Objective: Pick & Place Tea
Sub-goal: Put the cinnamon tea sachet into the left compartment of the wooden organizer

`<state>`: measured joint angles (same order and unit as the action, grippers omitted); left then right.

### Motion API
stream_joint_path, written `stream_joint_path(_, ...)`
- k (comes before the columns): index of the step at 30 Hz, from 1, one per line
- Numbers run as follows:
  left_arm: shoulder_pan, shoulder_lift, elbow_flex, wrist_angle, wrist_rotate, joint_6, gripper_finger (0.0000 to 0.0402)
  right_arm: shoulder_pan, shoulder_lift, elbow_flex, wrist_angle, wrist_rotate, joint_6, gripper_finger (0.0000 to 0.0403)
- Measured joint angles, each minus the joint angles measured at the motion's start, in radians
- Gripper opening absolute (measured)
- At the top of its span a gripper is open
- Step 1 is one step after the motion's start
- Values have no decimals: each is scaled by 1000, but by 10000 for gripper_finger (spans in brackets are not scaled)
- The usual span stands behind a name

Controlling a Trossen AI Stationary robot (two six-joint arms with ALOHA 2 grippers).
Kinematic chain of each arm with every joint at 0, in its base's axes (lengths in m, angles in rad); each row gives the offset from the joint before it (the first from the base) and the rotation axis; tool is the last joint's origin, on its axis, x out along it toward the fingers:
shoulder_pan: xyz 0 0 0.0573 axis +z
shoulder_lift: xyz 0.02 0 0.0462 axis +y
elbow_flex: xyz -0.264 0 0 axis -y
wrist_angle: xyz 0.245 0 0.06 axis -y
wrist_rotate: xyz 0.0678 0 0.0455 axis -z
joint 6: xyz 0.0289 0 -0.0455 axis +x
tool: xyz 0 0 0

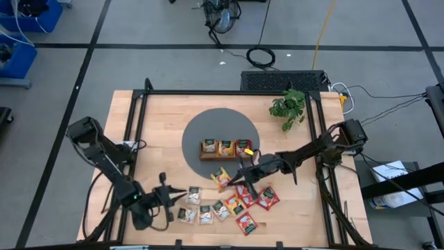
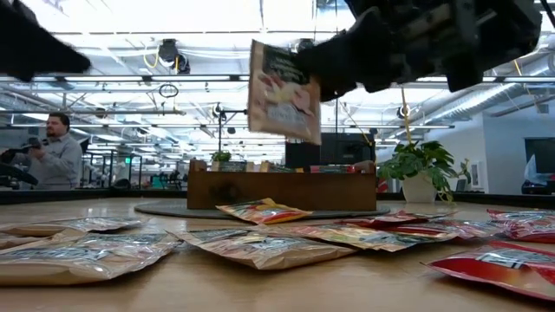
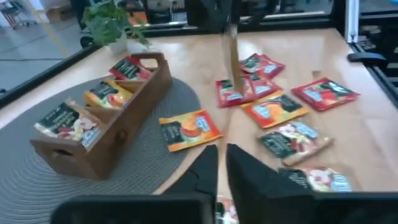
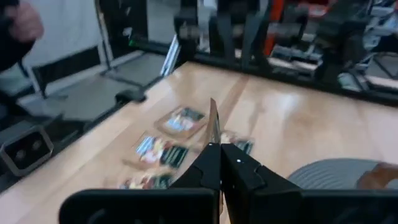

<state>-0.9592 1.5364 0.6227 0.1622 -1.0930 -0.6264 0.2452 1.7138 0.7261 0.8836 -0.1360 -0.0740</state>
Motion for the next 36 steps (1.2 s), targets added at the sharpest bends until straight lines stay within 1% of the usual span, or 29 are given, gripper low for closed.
stream_joint_path(2, -1, 0, -58, 162, 26, 83, 9, -16, 0, 0, 30, -3, 15, 0)
stream_joint_path(4, -4, -1, -100, 309, 69, 186, 10, -36, 0, 0, 62, -31, 25, 0)
stream_joint_path(7, 0, 0, -136, 453, 113, 356, 13, -83, 0, 16, 79, -102, 48, 0)
stream_joint_path(9, 4, -1, -140, 522, 113, 427, 9, -118, 0, 56, 37, -129, 60, 0)
stream_joint_path(10, 5, -1, -139, 540, 115, 438, 6, -134, 0, 84, -4, -131, 53, 0)
stream_joint_path(13, 8, -1, -139, 547, 119, 418, 5, -173, -1, 179, -193, -117, -52, 0)
stream_joint_path(14, 10, -1, -139, 544, 120, 402, 9, -181, -1, 205, -246, -93, -82, 0)
stream_joint_path(16, 8, 0, -139, 542, 122, 389, 20, -198, -1, 237, -278, -24, -120, 0)
stream_joint_path(19, 8, 0, -139, 541, 123, 390, 33, -230, -1, 244, -211, 60, -121, 0)
stream_joint_path(21, 9, 0, -139, 538, 123, 397, 36, -265, 9, 235, -117, 52, -84, 0)
stream_joint_path(23, 12, 0, -139, 521, 123, 397, 35, -299, 45, 236, -18, 25, -44, 0)
stream_joint_path(26, 19, 0, -138, 500, 123, 370, 29, -339, 110, 237, 22, -25, 3, 0)
stream_joint_path(31, 23, 0, -138, 467, 123, 336, 13, -376, 214, 241, 82, -24, 22, 0)
stream_joint_path(36, 23, 0, -138, 452, 124, 337, 5, -390, 254, 243, 92, -24, 55, 0)
